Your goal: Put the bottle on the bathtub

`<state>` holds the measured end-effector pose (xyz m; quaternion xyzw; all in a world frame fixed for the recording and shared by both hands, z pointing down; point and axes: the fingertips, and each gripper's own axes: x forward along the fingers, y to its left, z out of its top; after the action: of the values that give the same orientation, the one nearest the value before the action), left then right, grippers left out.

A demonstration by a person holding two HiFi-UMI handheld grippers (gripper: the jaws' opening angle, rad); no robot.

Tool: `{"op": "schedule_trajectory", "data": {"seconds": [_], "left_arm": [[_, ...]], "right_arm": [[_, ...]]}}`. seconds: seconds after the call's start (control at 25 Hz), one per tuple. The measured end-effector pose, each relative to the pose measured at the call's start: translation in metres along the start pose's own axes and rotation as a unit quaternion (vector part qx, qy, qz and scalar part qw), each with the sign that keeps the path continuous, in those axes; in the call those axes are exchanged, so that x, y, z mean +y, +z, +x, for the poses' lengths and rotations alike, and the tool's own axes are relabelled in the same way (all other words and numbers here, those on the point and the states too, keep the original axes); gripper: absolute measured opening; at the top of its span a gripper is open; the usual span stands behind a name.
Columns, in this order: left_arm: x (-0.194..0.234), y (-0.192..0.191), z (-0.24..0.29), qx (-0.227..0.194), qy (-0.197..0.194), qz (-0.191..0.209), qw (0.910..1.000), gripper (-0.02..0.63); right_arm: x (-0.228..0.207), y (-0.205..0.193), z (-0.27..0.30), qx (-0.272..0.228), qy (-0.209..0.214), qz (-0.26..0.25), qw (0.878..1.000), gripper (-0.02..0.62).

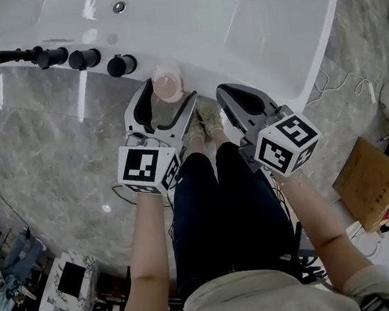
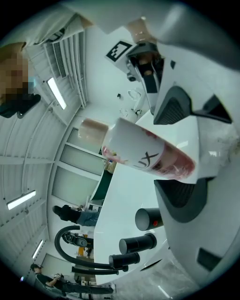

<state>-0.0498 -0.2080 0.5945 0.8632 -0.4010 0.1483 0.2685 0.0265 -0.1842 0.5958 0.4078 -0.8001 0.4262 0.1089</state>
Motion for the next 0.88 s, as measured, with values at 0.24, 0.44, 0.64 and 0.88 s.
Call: {"op": "schedule_trajectory", "data": {"seconds": [0.24,0.44,0.64,0.88], "left_arm": [[-0.022,0.020,-0.032,-0.009,-0.045,-0.029,0.9985,0.341],[-0.025,0.049,-0.061,-0.031,-0.034,-0.070,0.9965,0.124],[-0.027,0.088,-0.087,-0.075,-0.005,-0.062,0.9952,0.063],[-0.044,0.111,-0.113,-0.085,0.003,-0.063,0.9944,0.015]], "right_arm": [[0.031,0.021,-0.020,-0.015,0.014,-0.019,1.000,-0.002],[0.064,0.043,-0.035,-0.032,0.027,-0.032,0.999,-0.002],[0.093,0.066,-0.048,-0.043,0.049,-0.065,0.996,-0.002],[0.120,0.092,-0.069,-0.061,0.065,-0.078,0.993,-0.002]]}}
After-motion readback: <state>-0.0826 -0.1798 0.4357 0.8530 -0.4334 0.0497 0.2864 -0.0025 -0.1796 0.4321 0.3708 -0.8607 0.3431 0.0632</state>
